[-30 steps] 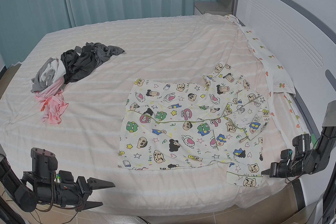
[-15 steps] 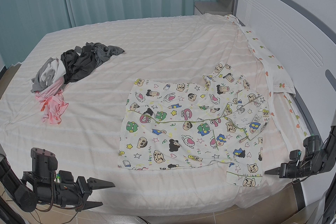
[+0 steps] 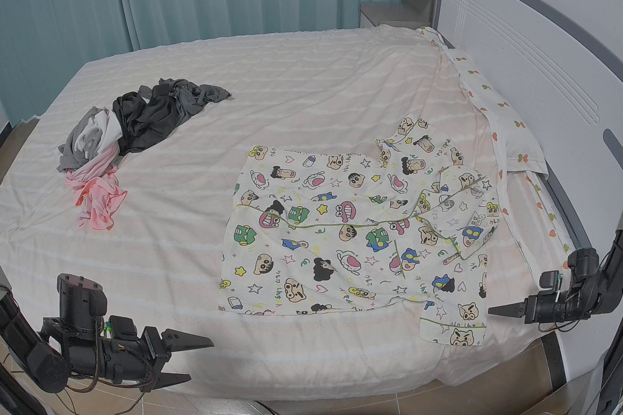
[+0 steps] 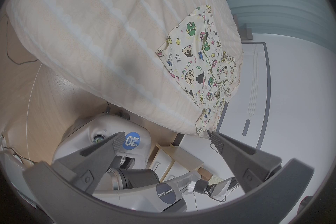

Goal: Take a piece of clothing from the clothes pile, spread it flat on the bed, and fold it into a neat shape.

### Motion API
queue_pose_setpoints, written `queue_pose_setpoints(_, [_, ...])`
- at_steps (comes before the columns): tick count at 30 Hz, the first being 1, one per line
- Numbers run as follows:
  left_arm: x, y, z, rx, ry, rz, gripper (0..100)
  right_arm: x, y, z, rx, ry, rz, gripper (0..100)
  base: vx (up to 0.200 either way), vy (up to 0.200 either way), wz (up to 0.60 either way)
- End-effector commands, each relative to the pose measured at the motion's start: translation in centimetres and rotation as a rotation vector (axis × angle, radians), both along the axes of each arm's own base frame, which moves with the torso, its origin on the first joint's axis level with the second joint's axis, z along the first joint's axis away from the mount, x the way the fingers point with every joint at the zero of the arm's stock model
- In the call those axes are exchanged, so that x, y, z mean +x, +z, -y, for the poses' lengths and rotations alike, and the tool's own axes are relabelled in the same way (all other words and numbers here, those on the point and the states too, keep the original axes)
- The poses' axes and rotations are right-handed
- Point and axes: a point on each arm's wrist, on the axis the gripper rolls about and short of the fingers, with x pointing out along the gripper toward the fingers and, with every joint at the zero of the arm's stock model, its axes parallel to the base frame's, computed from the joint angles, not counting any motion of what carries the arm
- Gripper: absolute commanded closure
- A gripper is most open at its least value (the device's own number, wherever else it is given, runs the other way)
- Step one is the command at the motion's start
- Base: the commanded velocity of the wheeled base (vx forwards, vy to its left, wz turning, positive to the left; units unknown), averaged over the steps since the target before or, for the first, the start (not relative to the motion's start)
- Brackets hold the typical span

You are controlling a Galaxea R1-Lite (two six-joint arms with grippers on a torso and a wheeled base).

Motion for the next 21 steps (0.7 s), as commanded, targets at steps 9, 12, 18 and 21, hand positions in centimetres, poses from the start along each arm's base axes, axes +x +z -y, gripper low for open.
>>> queue_pose_setpoints(9, [-0.4, -0.2, -0.1, 0.004, 0.001, -0.017, 0, 3.3, 0.9, 0.4, 0.005, 0.049, -0.066, 0, 0.000, 0.000, 0.00])
queue_pose_setpoints(12, [-0.4, -0.2, -0.1, 0.005, 0.000, -0.016, 0, 2.8, 0.3, 1.5, -0.021, 0.058, -0.057, 0, 0.000, 0.000, 0.00])
queue_pose_setpoints(18, [-0.4, -0.2, 0.0, 0.005, -0.003, -0.016, 0, 2.6, -0.5, 2.7, -0.064, 0.122, -0.046, 0, 0.000, 0.000, 0.00])
queue_pose_setpoints(21, [-0.4, -0.2, 0.0, 0.005, -0.001, -0.016, 0, 2.3, -0.6, 3.0, -0.091, 0.200, -0.040, 0, 0.000, 0.000, 0.00])
